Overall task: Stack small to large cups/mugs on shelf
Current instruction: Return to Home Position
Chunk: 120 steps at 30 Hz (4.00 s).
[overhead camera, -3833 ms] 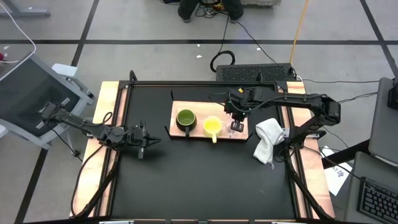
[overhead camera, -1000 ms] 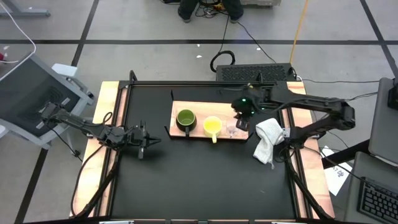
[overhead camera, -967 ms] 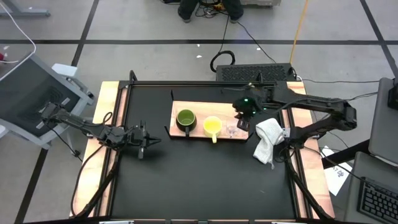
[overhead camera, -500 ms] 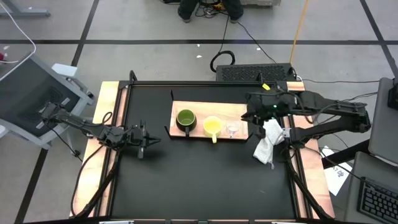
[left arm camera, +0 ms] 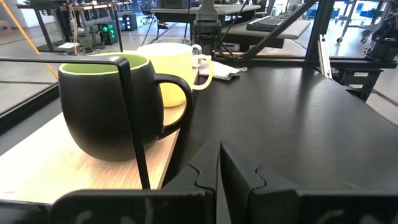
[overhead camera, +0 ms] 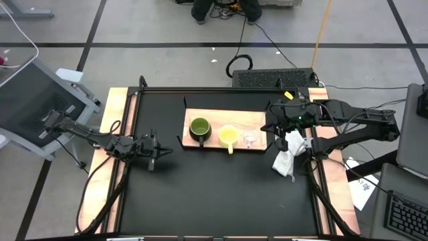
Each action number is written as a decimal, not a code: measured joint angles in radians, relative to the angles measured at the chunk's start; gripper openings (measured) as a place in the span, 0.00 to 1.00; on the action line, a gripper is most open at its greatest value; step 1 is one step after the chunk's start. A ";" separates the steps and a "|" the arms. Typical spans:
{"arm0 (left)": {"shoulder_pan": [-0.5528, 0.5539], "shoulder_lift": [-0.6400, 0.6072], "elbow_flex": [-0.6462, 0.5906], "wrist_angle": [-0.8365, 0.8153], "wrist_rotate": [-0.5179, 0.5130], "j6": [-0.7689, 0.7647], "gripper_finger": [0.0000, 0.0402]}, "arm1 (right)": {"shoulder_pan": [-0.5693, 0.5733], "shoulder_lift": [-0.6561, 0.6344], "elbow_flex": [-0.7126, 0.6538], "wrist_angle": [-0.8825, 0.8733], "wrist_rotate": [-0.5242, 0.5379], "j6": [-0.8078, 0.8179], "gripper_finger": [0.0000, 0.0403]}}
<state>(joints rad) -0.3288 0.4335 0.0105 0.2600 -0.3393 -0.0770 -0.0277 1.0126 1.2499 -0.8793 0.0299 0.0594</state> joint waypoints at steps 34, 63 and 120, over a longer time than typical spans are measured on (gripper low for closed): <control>-0.002 0.000 0.000 -0.002 0.000 0.003 0.05 | 0.070 -0.544 -0.685 0.602 -0.069 0.018 0.00; 0.041 0.000 0.000 0.036 -0.066 0.120 0.01 | 0.063 -0.703 -1.131 1.043 -0.159 -0.111 0.00; 0.298 -0.003 0.000 0.056 0.278 0.068 0.06 | -0.005 -0.708 -1.197 1.151 -0.166 -0.071 0.00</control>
<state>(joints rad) -0.0311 0.4305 0.0105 0.3159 -0.0612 -0.0086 -0.0322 0.3050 0.0525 0.2722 -0.1360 -0.0116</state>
